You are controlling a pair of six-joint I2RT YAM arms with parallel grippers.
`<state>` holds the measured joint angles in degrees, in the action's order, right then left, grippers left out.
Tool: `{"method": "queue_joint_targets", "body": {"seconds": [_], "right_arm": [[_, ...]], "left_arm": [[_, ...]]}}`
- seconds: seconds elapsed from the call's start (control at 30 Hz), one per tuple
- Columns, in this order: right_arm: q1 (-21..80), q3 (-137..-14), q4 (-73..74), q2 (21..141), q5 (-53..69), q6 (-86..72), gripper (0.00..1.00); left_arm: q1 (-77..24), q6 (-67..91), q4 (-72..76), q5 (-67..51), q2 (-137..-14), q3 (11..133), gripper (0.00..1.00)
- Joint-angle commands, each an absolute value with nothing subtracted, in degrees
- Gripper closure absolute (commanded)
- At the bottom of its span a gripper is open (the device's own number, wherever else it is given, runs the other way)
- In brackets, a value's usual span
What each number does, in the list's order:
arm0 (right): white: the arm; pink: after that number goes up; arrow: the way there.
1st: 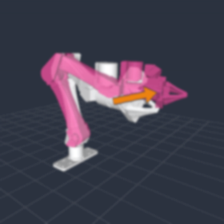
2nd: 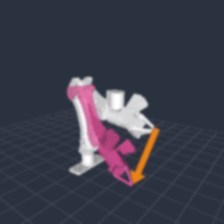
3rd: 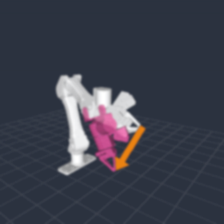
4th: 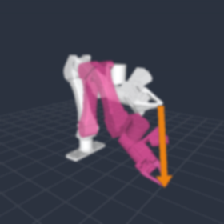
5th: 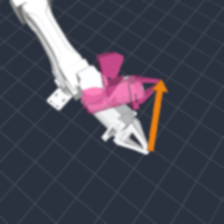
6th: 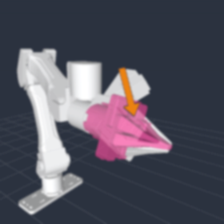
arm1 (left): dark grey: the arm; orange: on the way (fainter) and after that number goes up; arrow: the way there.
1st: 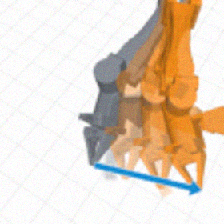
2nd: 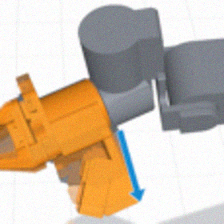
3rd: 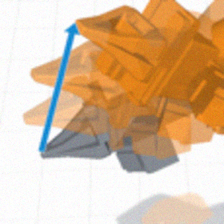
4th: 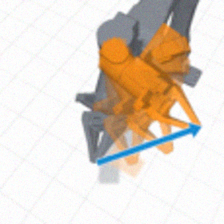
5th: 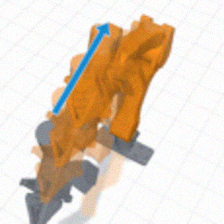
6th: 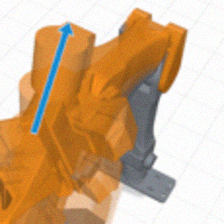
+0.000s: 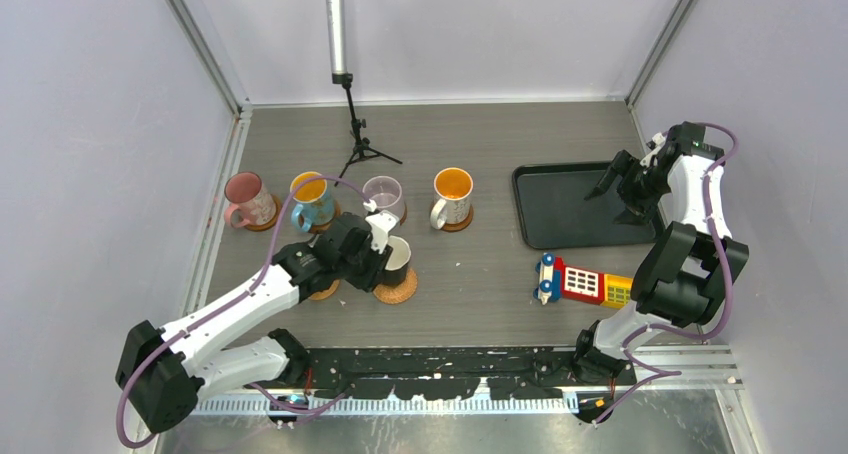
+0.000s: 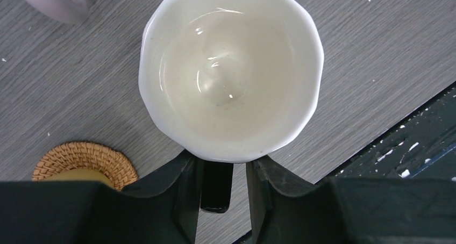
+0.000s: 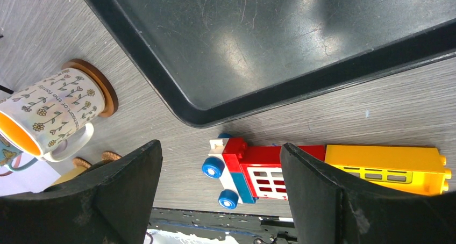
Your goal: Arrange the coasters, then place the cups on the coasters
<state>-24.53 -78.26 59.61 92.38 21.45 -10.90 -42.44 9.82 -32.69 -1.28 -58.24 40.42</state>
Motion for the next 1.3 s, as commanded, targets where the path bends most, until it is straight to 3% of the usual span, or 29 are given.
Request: {"method": "queue_joint_targets", "body": {"seconds": [0.0,0.33,0.67,0.83,1.27], "right_arm": [[-24.37,-79.9,59.36,90.53,20.68,-10.2,0.15],[-24.34,-80.07,59.67,89.86,20.71,-10.1,0.15],[-24.32,-79.69,59.8,89.08,20.74,-9.97,0.15],[-24.3,-79.62,59.79,88.76,20.74,-9.98,0.15],[-24.21,-79.86,60.68,87.72,21.63,-8.63,0.15]], "left_arm": [[-43.52,9.19,-32.2,-3.34,-56.95,43.9,0.63],[-44.04,11.87,-36.62,-4.46,-58.19,47.47,0.52],[-44.03,15.82,-42.79,-4.04,-61.62,49.66,0.51],[-44.03,15.76,-42.83,-6.01,-60.84,49.21,0.39],[-44.03,15.96,-45.39,-6.77,-58.47,50.03,0.36]]}}
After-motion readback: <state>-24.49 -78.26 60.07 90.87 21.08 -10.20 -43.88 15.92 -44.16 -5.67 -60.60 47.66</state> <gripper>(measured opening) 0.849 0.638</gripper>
